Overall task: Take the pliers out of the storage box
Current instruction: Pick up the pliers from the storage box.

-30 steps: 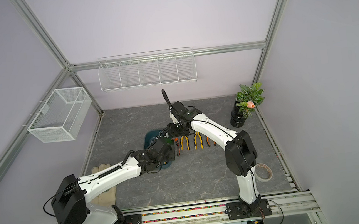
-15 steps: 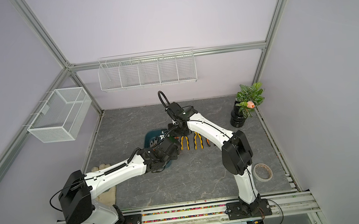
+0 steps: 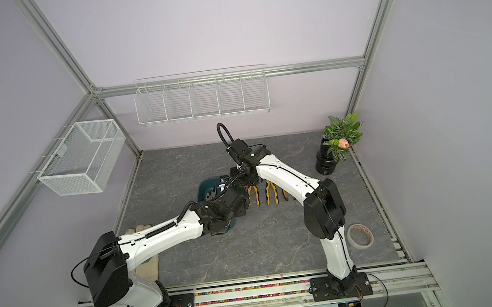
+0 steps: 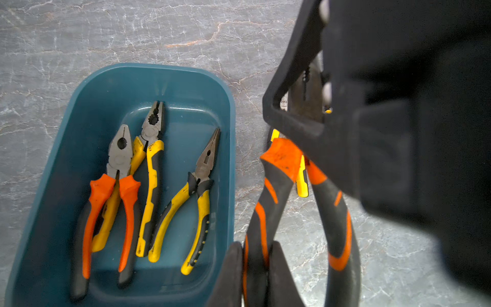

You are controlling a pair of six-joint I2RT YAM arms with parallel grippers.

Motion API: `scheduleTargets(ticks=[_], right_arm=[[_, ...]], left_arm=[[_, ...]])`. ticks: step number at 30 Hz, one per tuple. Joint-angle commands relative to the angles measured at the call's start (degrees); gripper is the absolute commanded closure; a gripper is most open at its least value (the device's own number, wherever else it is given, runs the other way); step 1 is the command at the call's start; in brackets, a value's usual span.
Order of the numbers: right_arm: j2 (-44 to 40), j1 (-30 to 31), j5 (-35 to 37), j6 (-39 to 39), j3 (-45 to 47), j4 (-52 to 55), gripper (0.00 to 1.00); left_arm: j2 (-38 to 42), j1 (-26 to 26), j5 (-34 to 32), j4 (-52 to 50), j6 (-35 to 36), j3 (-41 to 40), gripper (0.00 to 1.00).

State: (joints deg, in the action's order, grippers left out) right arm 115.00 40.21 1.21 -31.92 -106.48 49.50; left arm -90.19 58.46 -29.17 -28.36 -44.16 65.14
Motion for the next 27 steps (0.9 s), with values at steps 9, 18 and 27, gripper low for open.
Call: scheduleTargets(ticks=[9, 18, 27], right_arm=[[-0.2, 2.2, 1.4, 0.1, 2.6, 0.8, 0.93], [-2.8, 1.6, 1.8, 0.4, 5.9, -0.2, 0.94], [-10.7, 0.8, 3.7, 1.8, 12.3, 0.9, 0.93]], left_arm=[[-1.4, 1.4, -1.7, -1.0, 6.7, 2.4, 0.60], [0.4, 1.4, -2.4, -1.4, 6.6, 1.3, 0.40], [6.6, 0.9, -9.7, -6.8, 7.2, 0.4, 0.39]])
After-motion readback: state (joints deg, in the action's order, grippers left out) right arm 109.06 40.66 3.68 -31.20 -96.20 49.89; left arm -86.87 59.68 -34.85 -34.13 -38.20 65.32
